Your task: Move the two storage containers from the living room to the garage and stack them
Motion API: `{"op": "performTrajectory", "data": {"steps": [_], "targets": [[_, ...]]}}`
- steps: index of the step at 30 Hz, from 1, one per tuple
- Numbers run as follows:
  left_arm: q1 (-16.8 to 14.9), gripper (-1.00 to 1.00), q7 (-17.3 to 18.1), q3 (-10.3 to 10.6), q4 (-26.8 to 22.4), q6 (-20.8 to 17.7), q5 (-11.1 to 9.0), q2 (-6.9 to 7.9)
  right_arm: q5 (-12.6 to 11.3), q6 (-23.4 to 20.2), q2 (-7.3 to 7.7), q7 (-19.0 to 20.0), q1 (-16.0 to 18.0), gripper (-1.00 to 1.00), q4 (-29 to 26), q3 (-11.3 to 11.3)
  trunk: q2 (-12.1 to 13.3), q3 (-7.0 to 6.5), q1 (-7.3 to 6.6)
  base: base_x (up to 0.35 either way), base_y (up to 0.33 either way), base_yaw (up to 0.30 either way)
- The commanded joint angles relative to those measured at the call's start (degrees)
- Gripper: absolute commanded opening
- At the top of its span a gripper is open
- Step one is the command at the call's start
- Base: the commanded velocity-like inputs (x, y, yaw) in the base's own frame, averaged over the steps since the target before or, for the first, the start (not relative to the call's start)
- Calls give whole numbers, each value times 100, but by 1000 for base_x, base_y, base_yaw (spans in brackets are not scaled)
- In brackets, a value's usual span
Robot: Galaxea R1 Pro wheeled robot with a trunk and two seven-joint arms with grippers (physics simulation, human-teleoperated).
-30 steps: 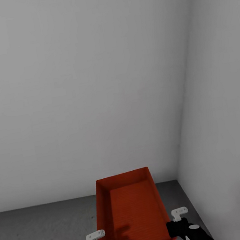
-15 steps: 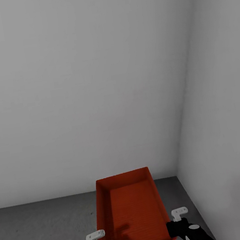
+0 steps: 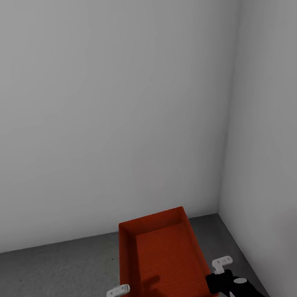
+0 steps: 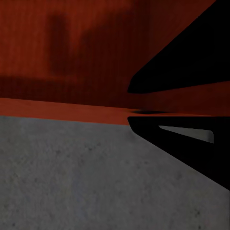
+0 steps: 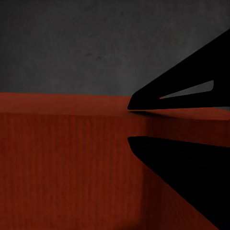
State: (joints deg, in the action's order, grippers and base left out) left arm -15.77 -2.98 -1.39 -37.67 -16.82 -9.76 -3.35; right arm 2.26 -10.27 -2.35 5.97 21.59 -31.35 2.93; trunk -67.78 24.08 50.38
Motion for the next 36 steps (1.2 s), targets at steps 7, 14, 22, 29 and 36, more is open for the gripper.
{"op": "performTrajectory", "data": {"steps": [7,14,22,29,36], "targets": [[4,-100,-167,-1,-21,409,290,98,-270,-36,2,212,10,-100,-3,-20,-287,197,154,0,0,0],[4,-100,-167,-1,-21,408,290,106,-274,-36,-1,212,6,-100,-3,-20,-567,387,308,0,0,0],[4,-100,-167,-1,-21,408,290,107,-279,-36,1,212,6,-100,-3,-20,-888,604,484,0,0,0],[4,-100,-167,2,-21,408,290,107,-279,-36,2,212,8,-100,-3,-20,-1169,794,638,0,0,0],[4,-100,-167,7,-21,400,290,107,-279,-36,1,212,10,-100,-3,-21,-1450,984,791,0,0,0]]}}
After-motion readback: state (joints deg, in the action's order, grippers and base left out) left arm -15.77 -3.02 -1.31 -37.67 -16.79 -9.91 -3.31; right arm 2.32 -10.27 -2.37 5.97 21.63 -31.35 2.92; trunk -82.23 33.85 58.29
